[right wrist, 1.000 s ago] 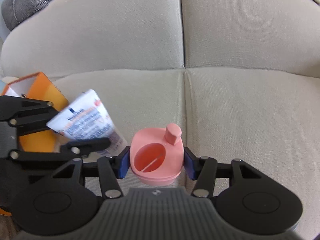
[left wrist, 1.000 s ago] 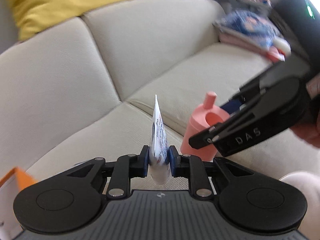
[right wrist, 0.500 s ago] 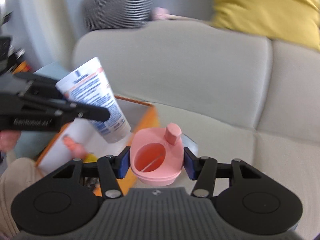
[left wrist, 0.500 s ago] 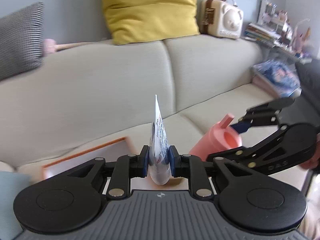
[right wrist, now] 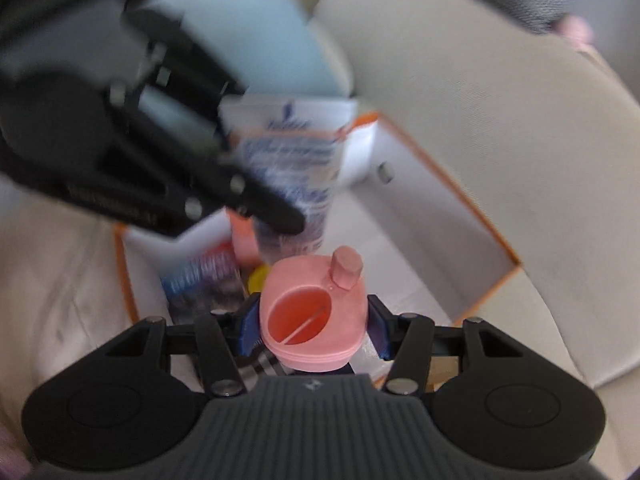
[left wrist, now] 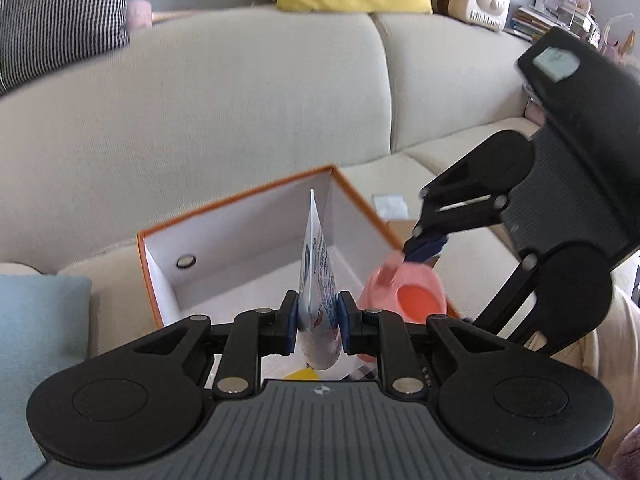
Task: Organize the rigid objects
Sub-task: 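Carry the pink cylinder and Vaseline tube over the shoebox with both tools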
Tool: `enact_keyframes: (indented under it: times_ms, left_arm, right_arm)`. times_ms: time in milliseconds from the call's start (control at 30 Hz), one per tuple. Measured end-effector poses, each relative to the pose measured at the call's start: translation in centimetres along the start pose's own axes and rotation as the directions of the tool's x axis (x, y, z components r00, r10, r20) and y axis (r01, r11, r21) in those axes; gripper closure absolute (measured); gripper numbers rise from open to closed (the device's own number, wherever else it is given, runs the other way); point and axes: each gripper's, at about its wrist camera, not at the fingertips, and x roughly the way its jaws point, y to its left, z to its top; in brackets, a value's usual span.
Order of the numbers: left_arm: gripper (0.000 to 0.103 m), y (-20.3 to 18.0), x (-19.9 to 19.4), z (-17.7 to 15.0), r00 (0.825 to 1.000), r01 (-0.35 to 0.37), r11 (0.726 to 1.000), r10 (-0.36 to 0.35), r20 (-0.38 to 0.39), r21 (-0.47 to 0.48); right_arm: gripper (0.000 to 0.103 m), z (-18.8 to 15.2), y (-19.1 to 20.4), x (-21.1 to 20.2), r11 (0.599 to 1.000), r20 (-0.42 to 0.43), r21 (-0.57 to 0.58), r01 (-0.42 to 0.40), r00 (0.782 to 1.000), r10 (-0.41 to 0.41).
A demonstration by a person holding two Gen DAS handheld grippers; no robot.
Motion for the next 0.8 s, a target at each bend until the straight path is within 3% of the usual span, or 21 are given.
enact_keyframes:
  times_ms: [233, 433, 800]
  left_arm:
    - [0.081, 3.8, 1.8, -0.1, 1.000, -0.001, 0.998, 0.001, 0.006, -0.069]
    - [0.081, 6.5, 2.0, 0.3, 0.999, -0.022, 0.996, 0.025, 0.025, -0.088]
    - [0.081, 8.2, 3.1, 0.5, 0.999, -0.034, 0.996, 0.036, 0.013, -0.079]
  right_arm:
    - [0.048, 1.6, -1.2, 6.5, 0.997, -0.124, -0.043, -0.056, 0.991, 0.050]
    - [0.047, 3.4, -2.1, 9.1, 0.996, -0.071, 0.011, -0.091, 0.993, 0.092]
    - [0.047, 6.0, -1.9, 13.7, 0.975, -0.078, -0.118, -0.191, 0.980, 0.182]
